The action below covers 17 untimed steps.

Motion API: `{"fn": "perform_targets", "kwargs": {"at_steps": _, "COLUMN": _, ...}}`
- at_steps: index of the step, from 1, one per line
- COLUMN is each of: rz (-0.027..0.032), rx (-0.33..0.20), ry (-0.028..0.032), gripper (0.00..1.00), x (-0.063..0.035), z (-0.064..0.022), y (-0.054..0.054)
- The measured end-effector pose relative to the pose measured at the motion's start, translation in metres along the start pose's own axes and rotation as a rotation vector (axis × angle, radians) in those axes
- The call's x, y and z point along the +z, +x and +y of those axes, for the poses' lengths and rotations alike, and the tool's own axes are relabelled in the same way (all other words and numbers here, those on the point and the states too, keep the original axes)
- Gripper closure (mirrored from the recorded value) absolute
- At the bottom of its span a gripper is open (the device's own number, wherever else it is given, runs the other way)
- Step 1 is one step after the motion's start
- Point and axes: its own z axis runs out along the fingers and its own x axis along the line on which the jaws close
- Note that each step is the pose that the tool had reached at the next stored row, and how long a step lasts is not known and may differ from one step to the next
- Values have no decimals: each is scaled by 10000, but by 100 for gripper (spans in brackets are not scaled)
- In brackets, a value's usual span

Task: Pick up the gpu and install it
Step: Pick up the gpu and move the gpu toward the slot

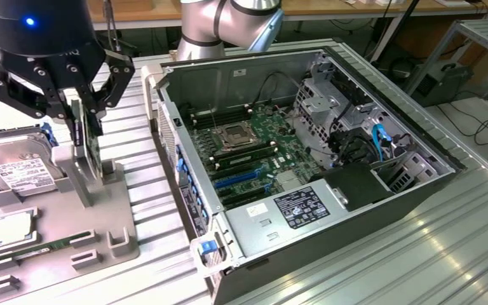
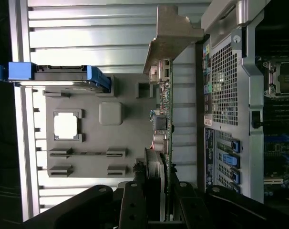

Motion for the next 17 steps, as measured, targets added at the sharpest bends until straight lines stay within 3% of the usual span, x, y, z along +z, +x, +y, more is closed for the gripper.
{"fn": "perform_targets", "kwargs": {"at_steps": 17, "rz": 7, "rx": 0, "ry": 0, "gripper": 73, "x": -202, "z": 6, "y": -13}}
